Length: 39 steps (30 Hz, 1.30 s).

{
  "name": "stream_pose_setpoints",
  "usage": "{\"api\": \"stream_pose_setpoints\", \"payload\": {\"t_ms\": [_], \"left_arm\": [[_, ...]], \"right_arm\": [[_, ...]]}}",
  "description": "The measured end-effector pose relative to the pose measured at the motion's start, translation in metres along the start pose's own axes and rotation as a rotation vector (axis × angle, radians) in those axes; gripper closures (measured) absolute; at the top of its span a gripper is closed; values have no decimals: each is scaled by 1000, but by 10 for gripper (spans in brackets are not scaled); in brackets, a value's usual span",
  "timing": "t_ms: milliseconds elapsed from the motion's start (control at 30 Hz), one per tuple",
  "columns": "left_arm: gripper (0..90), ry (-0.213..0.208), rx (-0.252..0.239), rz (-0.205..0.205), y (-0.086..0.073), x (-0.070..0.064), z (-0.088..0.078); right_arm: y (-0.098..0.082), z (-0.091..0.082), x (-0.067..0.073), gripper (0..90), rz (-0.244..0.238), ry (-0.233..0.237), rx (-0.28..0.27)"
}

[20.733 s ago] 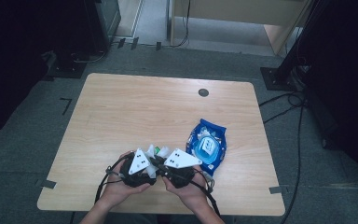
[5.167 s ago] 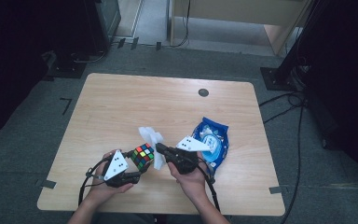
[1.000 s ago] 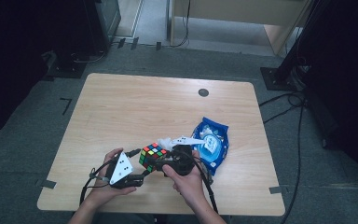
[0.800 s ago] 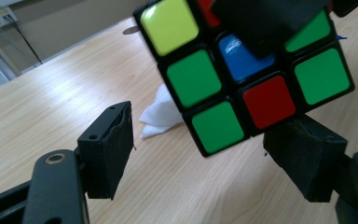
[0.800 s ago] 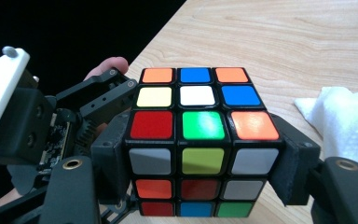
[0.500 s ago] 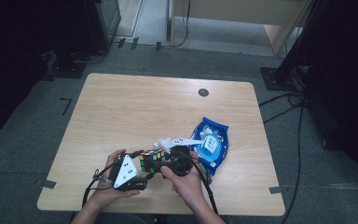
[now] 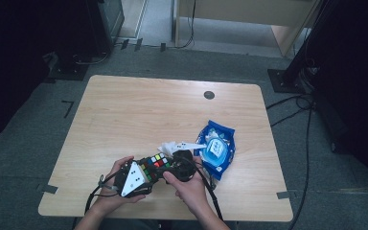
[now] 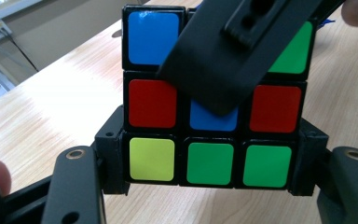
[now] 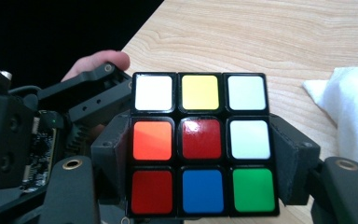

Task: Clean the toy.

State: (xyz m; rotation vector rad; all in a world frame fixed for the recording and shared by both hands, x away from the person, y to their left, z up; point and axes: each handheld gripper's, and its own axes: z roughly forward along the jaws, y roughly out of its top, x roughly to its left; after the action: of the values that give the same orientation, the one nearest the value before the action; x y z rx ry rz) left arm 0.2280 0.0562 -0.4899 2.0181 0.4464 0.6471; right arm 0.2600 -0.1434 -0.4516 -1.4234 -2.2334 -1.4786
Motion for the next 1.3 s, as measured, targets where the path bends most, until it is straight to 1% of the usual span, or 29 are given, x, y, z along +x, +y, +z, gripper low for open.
{"api": "stream_pose_setpoints", "payload": {"t_ms": [67, 133, 167, 233, 267, 300, 333, 367, 400, 433, 500, 567, 600, 633, 733, 767, 800, 833, 867, 933, 967, 1000, 1067, 1100, 1133, 1167, 1233, 1267, 1300], "left_arm": [[338, 14, 6, -8, 0, 2, 0], [339, 37, 25, -25, -2, 8, 0], [339, 55, 37, -41, -4, 12, -1], [339, 73, 53, -80, -8, 20, -2], [339, 77, 56, -98, -9, 23, -3], [339, 83, 58, -117, -11, 27, -4], [339, 95, 63, -131, -13, 31, -5], [339, 103, 67, -145, -13, 33, -5], [339, 102, 65, -158, -14, 35, -6], [339, 102, 62, -165, -14, 35, -6], [339, 99, 54, -171, -14, 36, -7], [339, 95, 51, -177, -13, 35, -7], [339, 90, 48, -178, -13, 34, -7], [339, 88, 46, -175, -14, 34, -7], [339, 80, 42, -168, -14, 32, -5], [339, 76, 36, -168, -15, 31, -5], [339, 70, 33, -166, -15, 31, -5], [339, 67, 31, -167, -15, 30, -4], [339, 50, 21, -177, -15, 29, -4], [339, 22, 9, -185, -14, 29, -4], [339, 9, 4, -184, -14, 28, -4], [340, -4, 2, -181, -14, 26, -4], [340, -21, 3, -166, -13, 23, -2], [340, -40, 3, -155, -12, 20, -1], [340, -46, 2, -148, -11, 18, 0], [340, -49, 0, -139, -11, 16, 1], [340, -66, -1, -127, -9, 12, 2], [340, -67, 1, -122, -9, 11, 2], [340, -70, 6, -116, -9, 10, 3]], "right_arm": [[1, -1, -3, 342, 1, 15, 0], [2, -3, -6, 341, -10, 29, 0], [3, -4, -8, 341, -16, 37, -7], [5, -10, -13, 343, -11, 57, -40], [6, -13, -16, 356, -7, 54, -64], [6, -14, -18, 363, -4, 40, -80], [6, -14, -22, 382, -5, 18, -95], [4, -12, -27, 443, -5, -19, -99], [1, -9, -30, 502, -17, -69, -92], [-2, -5, -32, 523, -43, -139, -84], [-9, 3, -37, 562, -92, -261, -70], [-15, 12, -42, 563, -134, -345, -51], [-18, 17, -44, 578, -151, -385, -35], [-20, 20, -46, 604, -175, -409, -19], [-23, 26, -47, 769, -224, -473, 19], [-24, 27, -48, 833, -244, -487, 30], [-24, 27, -48, 882, -253, -490, 35], [-24, 26, -48, 900, -254, -479, 31], [-24, 23, -48, 900, -246, -457, 14], [-21, 13, -44, 900, -235, -397, -64], [-18, 4, -39, 900, -223, -337, -130], [-15, -3, -34, 900, -226, -286, -176], [-10, -13, -21, 900, -239, -213, -232], [-8, -15, -18, 900, -242, -185, -242], [-6, -15, -12, 900, -245, -141, -241], [-6, -15, -10, 900, -246, -129, -236], [-6, -12, -7, 900, -222, -81, -220], [-7, -11, -7, 900, -201, -62, -225], [-7, -11, -7, 900, -187, -52, -226]]}}
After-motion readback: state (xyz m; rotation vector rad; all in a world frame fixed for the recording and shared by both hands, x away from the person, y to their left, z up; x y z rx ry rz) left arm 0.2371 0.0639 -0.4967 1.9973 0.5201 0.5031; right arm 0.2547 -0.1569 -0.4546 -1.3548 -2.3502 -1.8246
